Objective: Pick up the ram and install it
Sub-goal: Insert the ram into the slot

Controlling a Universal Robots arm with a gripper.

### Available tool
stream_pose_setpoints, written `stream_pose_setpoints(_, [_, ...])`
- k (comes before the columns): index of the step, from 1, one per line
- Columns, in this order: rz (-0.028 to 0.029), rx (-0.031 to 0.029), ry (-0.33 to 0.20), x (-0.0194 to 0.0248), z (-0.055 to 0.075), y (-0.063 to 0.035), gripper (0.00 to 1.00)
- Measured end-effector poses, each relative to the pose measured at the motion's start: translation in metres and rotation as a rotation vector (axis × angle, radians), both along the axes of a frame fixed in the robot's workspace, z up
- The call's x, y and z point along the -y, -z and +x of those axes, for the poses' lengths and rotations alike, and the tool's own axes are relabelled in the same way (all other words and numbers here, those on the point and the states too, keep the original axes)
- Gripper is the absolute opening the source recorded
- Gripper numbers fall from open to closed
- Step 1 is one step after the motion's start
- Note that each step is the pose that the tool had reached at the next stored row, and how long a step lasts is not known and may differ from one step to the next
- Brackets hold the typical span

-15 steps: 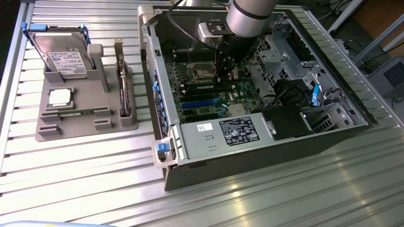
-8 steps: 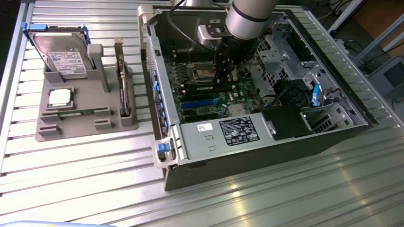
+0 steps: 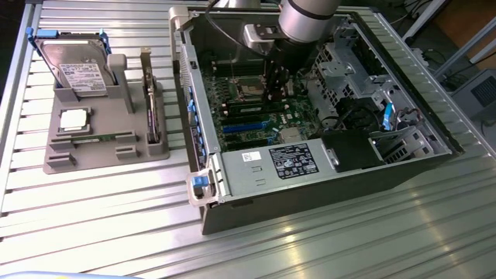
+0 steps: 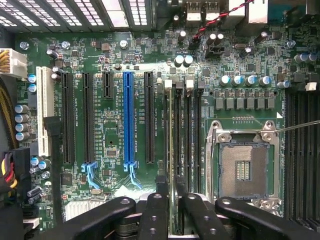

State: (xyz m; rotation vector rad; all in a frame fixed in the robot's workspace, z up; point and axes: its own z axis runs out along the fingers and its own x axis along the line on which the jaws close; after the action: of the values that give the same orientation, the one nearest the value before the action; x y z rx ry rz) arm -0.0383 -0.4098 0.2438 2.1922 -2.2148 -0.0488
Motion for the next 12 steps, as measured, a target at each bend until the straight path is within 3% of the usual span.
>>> stream_pose_setpoints(2, [0.0003, 0.0001, 0.0, -0.0002, 0.0, -0.0004, 0.18])
stream_pose_setpoints(3, [0.0002, 0.0001, 0.0, -0.0001, 0.0, -0.0005, 0.11])
stream_pose_setpoints(6, [-0.0002, -0.0001, 0.0, 0.0, 0.001, -0.0007, 0.1])
stream_pose_setpoints(12, [0.0, -0.0072, 0.0, 0.0011, 0.03, -0.0006, 0.1])
